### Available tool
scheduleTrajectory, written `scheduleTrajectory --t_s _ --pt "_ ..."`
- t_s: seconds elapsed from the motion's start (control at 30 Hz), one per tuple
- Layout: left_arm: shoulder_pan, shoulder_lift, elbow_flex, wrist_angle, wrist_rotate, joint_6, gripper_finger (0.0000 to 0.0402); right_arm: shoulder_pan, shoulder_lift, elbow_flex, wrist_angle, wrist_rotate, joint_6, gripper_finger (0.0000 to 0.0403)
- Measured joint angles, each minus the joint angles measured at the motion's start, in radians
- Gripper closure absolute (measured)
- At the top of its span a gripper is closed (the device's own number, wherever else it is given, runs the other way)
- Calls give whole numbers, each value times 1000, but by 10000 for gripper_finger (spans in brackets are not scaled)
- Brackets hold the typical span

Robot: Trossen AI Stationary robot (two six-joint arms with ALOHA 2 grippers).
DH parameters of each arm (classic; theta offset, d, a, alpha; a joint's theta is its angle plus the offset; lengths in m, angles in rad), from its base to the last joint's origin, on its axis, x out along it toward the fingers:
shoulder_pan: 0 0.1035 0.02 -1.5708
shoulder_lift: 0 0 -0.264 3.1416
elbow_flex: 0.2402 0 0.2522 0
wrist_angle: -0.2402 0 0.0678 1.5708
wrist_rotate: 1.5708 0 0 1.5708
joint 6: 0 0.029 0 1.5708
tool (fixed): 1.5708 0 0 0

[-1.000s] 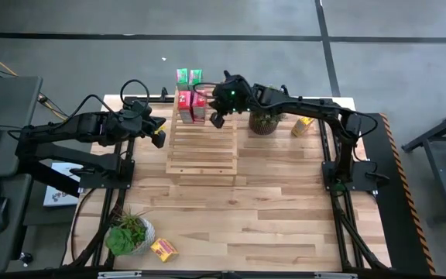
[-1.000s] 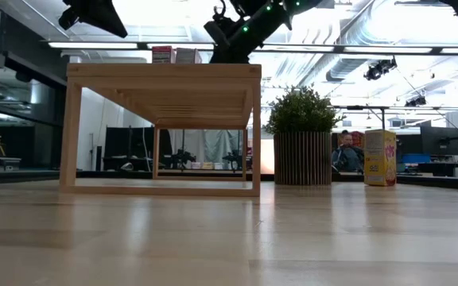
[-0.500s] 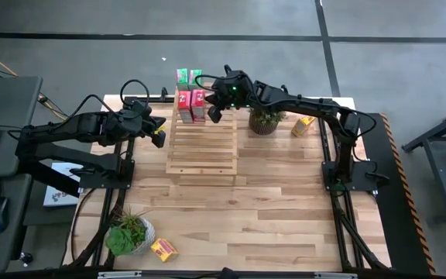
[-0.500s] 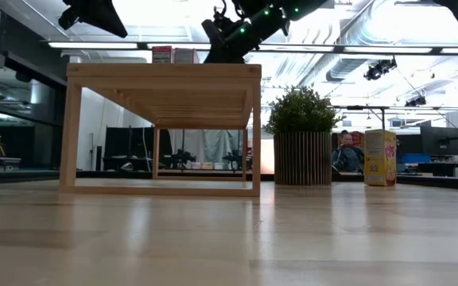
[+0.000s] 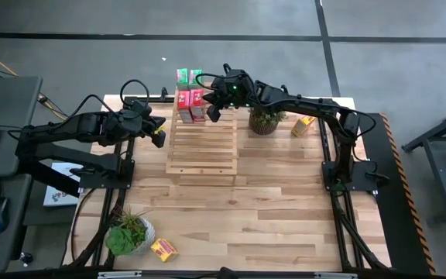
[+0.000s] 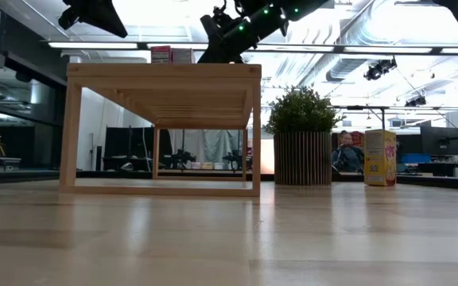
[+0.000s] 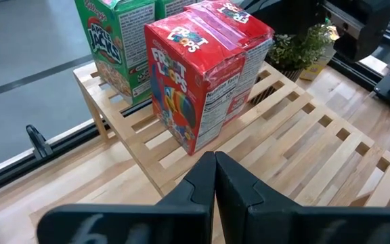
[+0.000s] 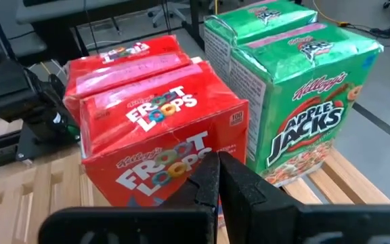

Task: Stack cereal on shelf
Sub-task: Put the red cereal box on the shelf aligned with the other red cereal box

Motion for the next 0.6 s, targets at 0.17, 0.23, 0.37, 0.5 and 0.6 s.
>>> scheduleTrajectory --t_s 0.17,0.23,0.37,0.5,0.6 --pt "0 0 0 0 0 0 401 0 0 0 0 -18 -40 403" --pt "0 0 0 0 0 0 401 0 0 0 -7 -19 -40 403" --pt "0 0 0 0 0 0 401 -2 0 0 -45 -7 -36 403" --pt "0 0 0 0 0 -3 401 -2 0 0 -102 0 -35 403" --pt "0 0 0 0 0 -8 401 -2 0 0 -143 0 -36 403"
